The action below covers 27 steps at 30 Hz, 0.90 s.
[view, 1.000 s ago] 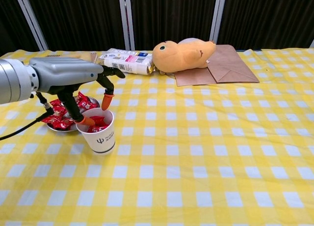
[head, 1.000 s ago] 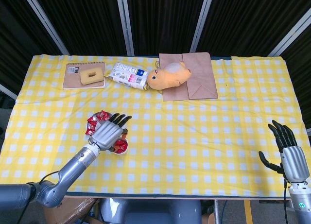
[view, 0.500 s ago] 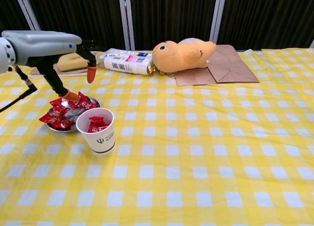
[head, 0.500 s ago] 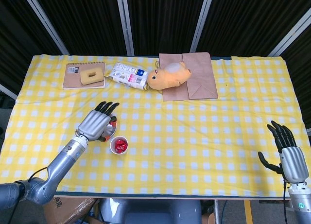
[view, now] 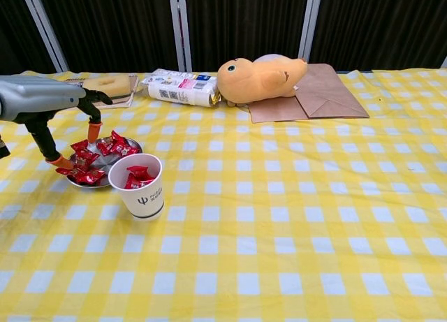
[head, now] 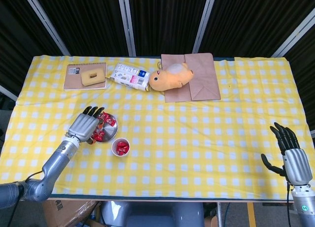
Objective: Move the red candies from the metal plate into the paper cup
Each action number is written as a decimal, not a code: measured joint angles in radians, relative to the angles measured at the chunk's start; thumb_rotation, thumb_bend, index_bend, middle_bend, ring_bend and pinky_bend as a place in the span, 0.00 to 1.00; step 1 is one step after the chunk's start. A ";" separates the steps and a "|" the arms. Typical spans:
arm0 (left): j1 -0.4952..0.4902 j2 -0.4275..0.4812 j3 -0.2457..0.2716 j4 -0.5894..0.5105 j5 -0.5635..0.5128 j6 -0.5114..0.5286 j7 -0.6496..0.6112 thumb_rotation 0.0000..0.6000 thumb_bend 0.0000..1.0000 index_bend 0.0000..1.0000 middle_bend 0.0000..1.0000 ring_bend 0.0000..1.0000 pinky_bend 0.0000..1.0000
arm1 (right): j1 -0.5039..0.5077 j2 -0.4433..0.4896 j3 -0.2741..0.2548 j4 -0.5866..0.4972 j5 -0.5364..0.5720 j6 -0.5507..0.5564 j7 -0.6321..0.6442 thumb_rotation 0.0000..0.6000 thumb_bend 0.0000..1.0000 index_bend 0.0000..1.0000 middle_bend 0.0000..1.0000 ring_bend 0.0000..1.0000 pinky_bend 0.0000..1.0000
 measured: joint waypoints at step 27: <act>0.001 -0.173 -0.012 0.209 -0.023 0.025 0.032 1.00 0.05 0.17 0.00 0.00 0.00 | 0.000 0.000 0.000 0.002 0.001 0.000 0.007 1.00 0.42 0.00 0.00 0.00 0.00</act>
